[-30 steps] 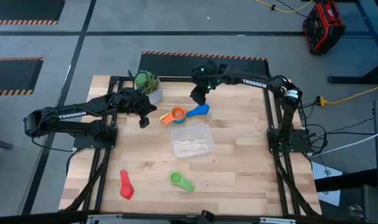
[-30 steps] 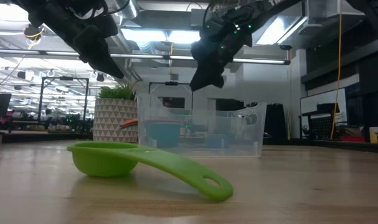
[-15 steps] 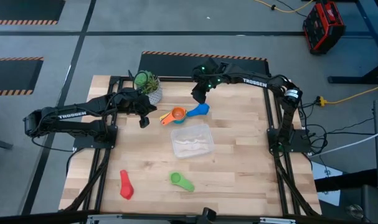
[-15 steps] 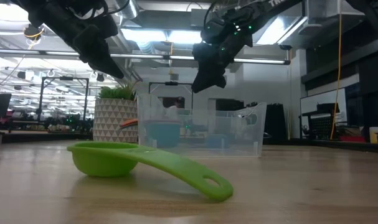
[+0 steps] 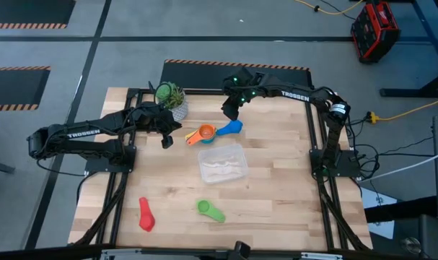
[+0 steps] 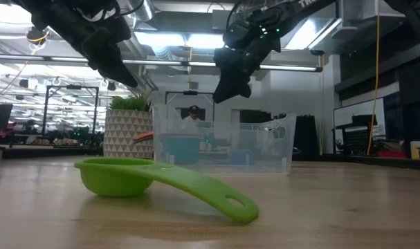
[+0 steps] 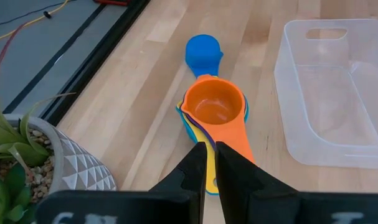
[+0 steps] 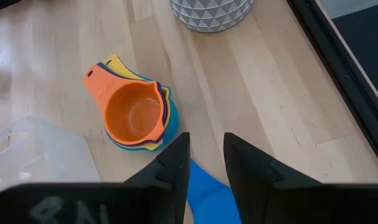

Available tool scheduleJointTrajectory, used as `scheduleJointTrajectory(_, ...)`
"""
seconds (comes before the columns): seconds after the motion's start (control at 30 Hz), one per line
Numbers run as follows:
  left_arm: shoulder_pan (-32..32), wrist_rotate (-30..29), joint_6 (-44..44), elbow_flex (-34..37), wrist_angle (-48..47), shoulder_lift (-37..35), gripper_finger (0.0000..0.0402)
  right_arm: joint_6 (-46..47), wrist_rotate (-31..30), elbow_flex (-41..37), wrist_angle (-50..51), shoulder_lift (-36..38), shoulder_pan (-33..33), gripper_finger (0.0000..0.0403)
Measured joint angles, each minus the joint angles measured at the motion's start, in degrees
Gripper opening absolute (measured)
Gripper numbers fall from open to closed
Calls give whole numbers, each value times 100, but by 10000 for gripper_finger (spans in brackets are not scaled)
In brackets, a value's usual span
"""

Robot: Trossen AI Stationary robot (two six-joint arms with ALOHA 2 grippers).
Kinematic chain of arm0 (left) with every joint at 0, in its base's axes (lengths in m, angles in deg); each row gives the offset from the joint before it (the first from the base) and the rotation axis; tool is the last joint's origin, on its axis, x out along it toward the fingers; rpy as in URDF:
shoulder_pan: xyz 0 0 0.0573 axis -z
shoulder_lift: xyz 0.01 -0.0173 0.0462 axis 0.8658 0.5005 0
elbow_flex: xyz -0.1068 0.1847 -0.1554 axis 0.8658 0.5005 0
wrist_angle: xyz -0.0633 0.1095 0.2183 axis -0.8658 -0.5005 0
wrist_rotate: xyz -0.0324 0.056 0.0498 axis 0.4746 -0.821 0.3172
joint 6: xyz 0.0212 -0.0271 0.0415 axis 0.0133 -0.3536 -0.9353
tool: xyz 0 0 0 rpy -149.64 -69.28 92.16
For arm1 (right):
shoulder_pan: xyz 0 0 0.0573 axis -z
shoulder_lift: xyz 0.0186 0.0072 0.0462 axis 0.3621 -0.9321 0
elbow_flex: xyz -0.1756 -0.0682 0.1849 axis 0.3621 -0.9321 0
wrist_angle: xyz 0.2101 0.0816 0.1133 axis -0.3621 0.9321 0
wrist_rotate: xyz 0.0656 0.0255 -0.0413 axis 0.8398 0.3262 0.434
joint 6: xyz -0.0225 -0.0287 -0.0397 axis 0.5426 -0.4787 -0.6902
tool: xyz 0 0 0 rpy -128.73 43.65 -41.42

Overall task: Nest measuring cups in basket
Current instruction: Stack the blue measuring cup on top of the orange measuring cup

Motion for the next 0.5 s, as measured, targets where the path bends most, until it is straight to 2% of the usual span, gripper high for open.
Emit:
scheduleJointTrajectory(0.2, 0, 0, 0, 0, 0, 0, 27, 4, -427, -7, -76, 0, 50, 102)
scheduleJointTrajectory(0.37, 0, 0, 0, 0, 0, 0, 28, 422, -402, -7, -70, 0, 61, 104)
scheduleJointTrajectory(0.5, 0, 0, 0, 0, 0, 0, 28, 231, -103, -7, -65, -4, 96, 129)
